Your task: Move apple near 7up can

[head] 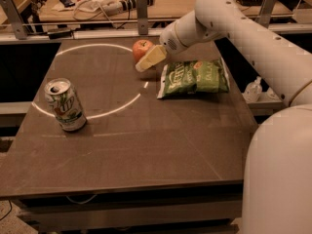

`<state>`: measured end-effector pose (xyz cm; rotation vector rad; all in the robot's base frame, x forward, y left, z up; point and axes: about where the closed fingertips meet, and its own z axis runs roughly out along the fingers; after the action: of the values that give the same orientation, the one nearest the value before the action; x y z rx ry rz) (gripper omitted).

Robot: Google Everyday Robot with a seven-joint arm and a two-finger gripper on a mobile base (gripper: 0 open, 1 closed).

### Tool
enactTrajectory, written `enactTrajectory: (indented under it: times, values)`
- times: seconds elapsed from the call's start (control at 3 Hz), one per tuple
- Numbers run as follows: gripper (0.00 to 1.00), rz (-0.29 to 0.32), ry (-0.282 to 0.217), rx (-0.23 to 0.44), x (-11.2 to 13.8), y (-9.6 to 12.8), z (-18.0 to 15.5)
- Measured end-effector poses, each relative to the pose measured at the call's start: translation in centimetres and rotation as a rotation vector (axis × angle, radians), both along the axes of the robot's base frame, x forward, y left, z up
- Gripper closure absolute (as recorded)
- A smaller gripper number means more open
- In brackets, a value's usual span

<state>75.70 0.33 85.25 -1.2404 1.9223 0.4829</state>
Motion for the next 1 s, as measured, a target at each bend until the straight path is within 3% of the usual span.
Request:
enactTrajectory:
  times: [0.67, 1.0]
  values:
    - [0.00, -0.040, 0.041, 0.084, 1.7, 1.9, 0.2]
    - [0.00, -0.044, 0.064, 0.070, 2.0, 2.1, -0.6]
